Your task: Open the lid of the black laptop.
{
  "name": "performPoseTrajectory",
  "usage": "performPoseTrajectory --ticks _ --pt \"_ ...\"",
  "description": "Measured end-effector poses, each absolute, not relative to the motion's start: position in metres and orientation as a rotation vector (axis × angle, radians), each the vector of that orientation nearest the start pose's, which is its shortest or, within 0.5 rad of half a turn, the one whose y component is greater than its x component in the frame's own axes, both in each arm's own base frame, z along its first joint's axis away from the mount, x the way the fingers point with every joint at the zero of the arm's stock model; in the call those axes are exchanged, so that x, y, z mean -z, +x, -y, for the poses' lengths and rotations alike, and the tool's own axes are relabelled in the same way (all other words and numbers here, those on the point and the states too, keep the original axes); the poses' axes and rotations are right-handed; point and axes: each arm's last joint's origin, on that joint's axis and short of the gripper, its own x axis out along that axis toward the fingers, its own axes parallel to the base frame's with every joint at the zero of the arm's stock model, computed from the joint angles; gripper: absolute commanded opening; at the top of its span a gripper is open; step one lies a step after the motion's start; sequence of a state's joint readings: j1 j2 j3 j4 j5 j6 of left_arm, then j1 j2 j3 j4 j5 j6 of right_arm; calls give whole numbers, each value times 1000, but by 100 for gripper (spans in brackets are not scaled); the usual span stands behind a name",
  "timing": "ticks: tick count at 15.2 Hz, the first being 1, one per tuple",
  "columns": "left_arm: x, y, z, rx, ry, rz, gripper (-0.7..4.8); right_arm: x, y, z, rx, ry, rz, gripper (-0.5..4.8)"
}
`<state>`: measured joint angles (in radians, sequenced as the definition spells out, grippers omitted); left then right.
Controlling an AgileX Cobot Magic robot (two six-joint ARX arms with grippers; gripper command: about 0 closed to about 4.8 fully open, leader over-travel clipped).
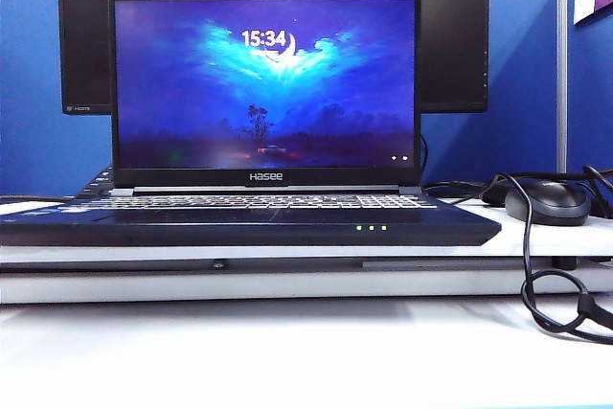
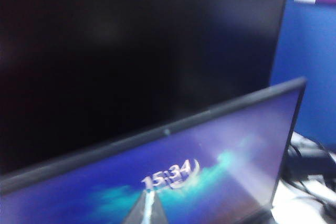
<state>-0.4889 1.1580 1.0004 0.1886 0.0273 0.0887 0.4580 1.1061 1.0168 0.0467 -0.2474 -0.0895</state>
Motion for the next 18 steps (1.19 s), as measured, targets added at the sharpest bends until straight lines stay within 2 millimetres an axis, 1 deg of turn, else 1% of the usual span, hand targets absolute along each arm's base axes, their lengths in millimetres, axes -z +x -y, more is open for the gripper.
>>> performPoseTrajectory --ticks 1,2,3,5,6,8,11,14,16,17,18 --pt "-377 215 117 498 73 82 -4 -383 204 -108 -704 -67 45 -1" --pt "-383 196 108 485 55 99 -4 -386 187 -100 -698 -51 85 -1" --pt "-383 180 100 486 19 110 -4 -385 171 -92 -695 -42 110 -1" --pt "-370 149 81 464 -61 90 -4 -378 140 -76 -670 20 153 -2" --pt "-359 130 70 435 -81 73 -4 -370 123 -67 -649 53 170 -1" --pt "-350 93 48 394 -152 83 -4 -362 99 -54 -610 81 198 -1" --pt "-333 42 16 282 -185 117 -4 -345 74 -40 -562 86 202 -2" --pt "-317 10 -4 251 -247 120 -4 -324 66 -33 -490 89 174 -2" --pt "-310 12 -3 224 -225 50 -4 -312 63 -32 -489 95 187 -1" --pt "-304 15 -1 221 -212 19 -4 -302 65 -33 -489 103 154 -1" --pt "-300 17 0 230 -204 1 -4 -297 66 -34 -492 104 116 -1"
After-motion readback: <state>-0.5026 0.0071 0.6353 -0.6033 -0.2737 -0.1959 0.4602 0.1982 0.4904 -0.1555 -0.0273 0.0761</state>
